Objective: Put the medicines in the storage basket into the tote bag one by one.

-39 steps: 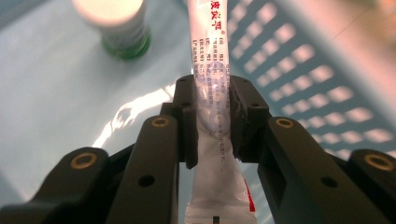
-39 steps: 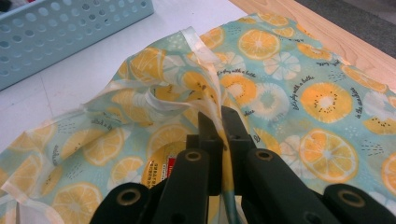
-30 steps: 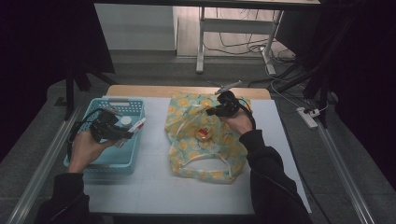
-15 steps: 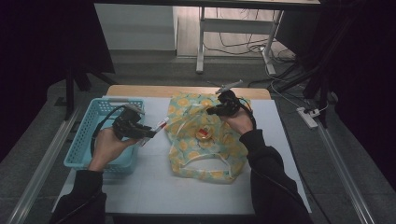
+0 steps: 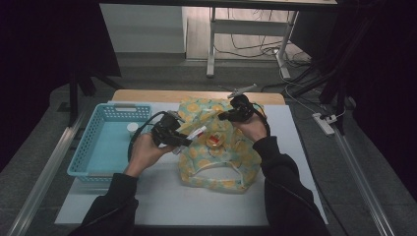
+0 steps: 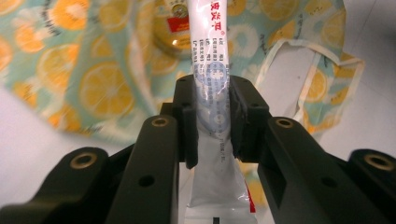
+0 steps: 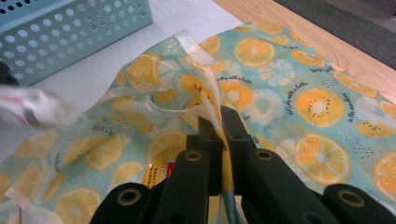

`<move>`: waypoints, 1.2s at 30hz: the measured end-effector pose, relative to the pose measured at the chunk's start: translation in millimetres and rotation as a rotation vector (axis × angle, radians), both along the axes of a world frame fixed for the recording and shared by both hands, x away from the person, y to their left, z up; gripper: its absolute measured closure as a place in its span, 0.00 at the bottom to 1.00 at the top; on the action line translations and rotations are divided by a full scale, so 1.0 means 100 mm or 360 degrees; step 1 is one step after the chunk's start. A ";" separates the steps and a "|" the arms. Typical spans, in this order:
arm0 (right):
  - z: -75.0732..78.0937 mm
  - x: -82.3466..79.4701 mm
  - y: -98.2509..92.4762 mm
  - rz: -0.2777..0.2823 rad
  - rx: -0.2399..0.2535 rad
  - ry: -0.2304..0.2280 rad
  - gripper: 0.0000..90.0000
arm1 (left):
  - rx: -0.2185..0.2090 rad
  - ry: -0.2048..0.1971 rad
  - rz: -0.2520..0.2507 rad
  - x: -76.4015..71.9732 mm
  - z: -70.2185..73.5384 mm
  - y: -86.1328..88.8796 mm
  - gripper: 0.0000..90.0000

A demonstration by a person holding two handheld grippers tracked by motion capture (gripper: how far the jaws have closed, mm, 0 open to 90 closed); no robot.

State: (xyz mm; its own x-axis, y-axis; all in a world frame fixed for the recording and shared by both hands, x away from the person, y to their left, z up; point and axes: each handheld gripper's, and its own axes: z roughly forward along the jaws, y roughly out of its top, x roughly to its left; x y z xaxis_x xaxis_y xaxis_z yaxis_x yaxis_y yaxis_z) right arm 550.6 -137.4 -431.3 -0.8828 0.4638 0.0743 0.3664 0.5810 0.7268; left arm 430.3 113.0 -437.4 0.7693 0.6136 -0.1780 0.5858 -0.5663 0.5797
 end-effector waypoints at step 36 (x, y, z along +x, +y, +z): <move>-0.04 0.02 0.04 -0.0046 -0.0025 0.0010 0.99 | 0.0143 -0.0053 0.0228 0.65 -0.57 -0.59 0.83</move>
State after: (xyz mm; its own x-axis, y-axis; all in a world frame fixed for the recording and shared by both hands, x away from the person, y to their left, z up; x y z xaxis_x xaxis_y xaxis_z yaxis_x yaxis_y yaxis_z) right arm 553.1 -133.3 -435.2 -0.8687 0.4901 0.0724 0.3876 0.5813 0.7154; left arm 495.8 54.4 -494.1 0.6775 0.7295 -0.0935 0.6455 -0.5288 0.5511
